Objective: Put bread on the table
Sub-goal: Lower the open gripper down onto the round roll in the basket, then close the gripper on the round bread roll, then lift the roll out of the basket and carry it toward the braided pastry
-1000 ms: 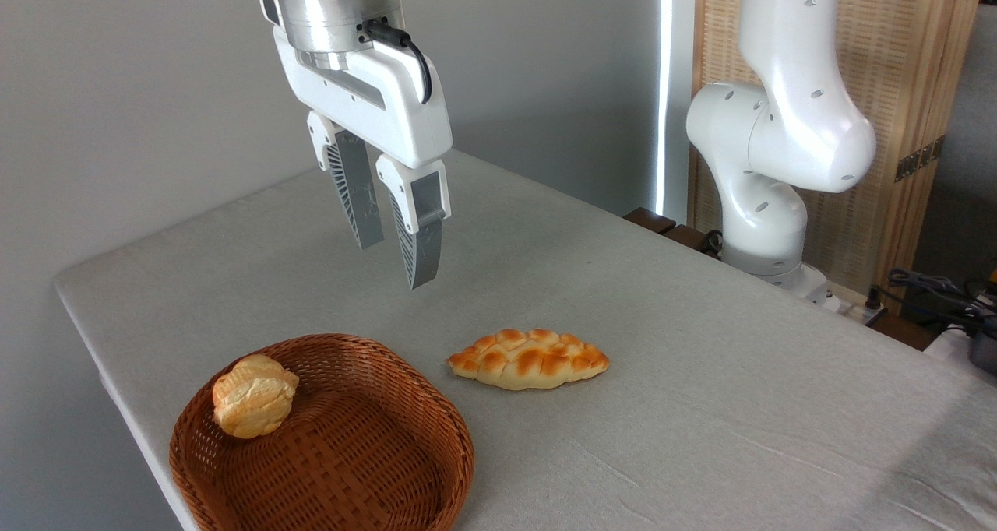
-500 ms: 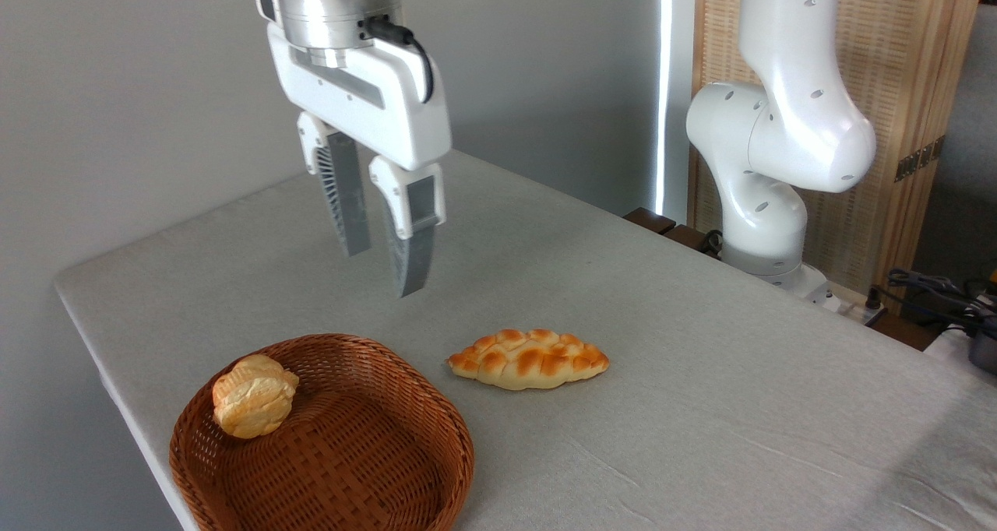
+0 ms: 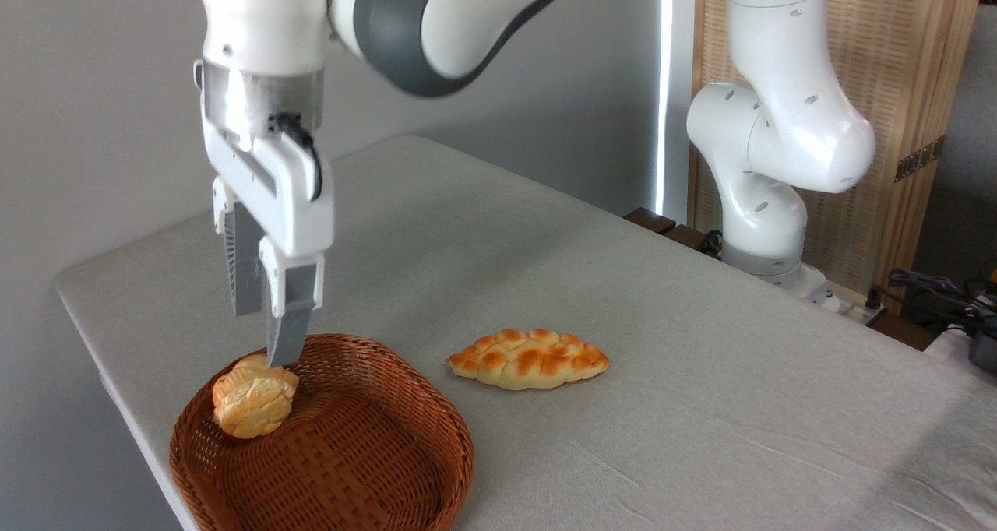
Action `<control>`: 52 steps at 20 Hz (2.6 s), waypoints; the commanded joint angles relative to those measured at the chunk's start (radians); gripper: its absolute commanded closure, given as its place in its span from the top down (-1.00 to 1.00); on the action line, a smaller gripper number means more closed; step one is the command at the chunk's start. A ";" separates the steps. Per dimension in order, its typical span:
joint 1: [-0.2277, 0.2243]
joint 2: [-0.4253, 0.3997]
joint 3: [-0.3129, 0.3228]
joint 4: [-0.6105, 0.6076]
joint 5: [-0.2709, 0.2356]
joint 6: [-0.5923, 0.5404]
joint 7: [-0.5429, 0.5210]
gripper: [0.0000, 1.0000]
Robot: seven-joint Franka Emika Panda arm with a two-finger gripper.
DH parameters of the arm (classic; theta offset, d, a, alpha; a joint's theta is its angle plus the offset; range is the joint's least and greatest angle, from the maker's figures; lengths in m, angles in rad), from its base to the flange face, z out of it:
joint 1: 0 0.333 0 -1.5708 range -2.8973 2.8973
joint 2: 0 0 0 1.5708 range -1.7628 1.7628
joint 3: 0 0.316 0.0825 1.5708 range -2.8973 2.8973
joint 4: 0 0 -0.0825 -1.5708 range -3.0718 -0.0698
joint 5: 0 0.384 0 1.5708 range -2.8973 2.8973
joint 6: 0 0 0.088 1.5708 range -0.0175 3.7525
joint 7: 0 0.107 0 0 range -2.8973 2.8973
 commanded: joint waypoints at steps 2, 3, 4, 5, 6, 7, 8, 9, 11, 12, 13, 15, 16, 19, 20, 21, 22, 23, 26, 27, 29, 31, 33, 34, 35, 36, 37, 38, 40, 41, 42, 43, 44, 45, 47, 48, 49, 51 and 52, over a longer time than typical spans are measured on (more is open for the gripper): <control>-0.010 0.017 -0.042 -0.069 -0.014 0.118 -0.017 1.00; -0.013 0.023 -0.042 -0.076 -0.014 0.135 -0.017 1.00; -0.015 0.030 -0.044 -0.082 -0.014 0.147 -0.017 1.00; -0.018 0.033 -0.051 -0.085 -0.016 0.164 -0.017 1.00; -0.019 0.040 -0.057 -0.088 -0.016 0.181 -0.017 1.00; -0.020 0.043 -0.057 -0.088 -0.017 0.190 -0.017 1.00; -0.020 0.045 -0.059 -0.088 -0.017 0.192 -0.017 1.00; -0.020 0.048 -0.059 -0.089 -0.017 0.192 -0.016 1.00; -0.021 0.054 -0.059 -0.091 -0.017 0.194 -0.011 1.00; -0.021 0.059 -0.059 -0.092 -0.017 0.194 -0.008 1.00; -0.023 0.059 -0.059 -0.095 -0.016 0.194 -0.007 1.00; -0.027 0.065 -0.059 -0.102 -0.005 0.195 -0.002 1.00; -0.027 0.068 -0.059 -0.103 -0.005 0.201 0.004 1.00; -0.029 0.068 -0.059 -0.144 -0.004 0.278 0.009 1.00; -0.029 0.068 -0.059 -0.155 -0.004 0.295 0.009 1.00; -0.029 0.071 -0.059 -0.158 0.001 0.296 0.009 0.98; -0.029 0.073 -0.059 -0.161 0.001 0.296 0.009 0.89; -0.029 0.074 -0.059 -0.163 0.001 0.296 0.009 0.70; -0.035 0.080 -0.073 -0.169 -0.001 0.296 0.009 -0.69; -0.035 0.080 -0.073 -0.169 -0.001 0.296 0.009 -0.82; -0.035 0.080 -0.073 -0.169 -0.001 0.296 0.010 -0.85; -0.035 0.080 -0.073 -0.169 -0.001 0.296 0.009 -0.85; -0.035 0.080 -0.073 -0.169 -0.001 0.298 0.010 -0.85; -0.035 0.080 -0.073 -0.168 -0.001 0.296 0.010 -0.86; -0.035 0.079 -0.073 -0.168 -0.001 0.298 0.010 -0.88; -0.035 0.079 -0.073 -0.168 -0.001 0.298 0.010 -0.88; -0.035 0.079 -0.073 -0.168 -0.001 0.298 0.012 -0.89; -0.033 0.079 -0.073 -0.168 -0.001 0.298 0.018 -0.90; -0.032 0.074 -0.073 -0.166 -0.001 0.298 0.025 -0.95; -0.030 0.071 -0.071 -0.166 -0.001 0.296 0.025 -0.95; -0.029 0.068 -0.070 -0.165 -0.002 0.296 0.025 -0.96; -0.027 0.063 -0.065 -0.163 -0.002 0.296 0.025 -0.96; -0.023 0.048 -0.064 -0.165 -0.005 0.289 0.025 -0.96; -0.009 0.028 -0.062 -0.166 -0.014 0.276 0.024 -0.96; 0.025 -0.019 -0.062 -0.163 -0.069 0.217 0.025 -0.95; 0.028 -0.047 -0.056 -0.165 -0.120 0.182 0.025 -0.95; 0.039 -0.068 -0.051 -0.166 -0.166 0.133 0.025 -0.95; 0.062 -0.107 -0.051 -0.166 -0.218 -0.002 0.025 -0.95; 0.066 -0.122 -0.051 -0.168 -0.223 -0.067 0.025 -0.95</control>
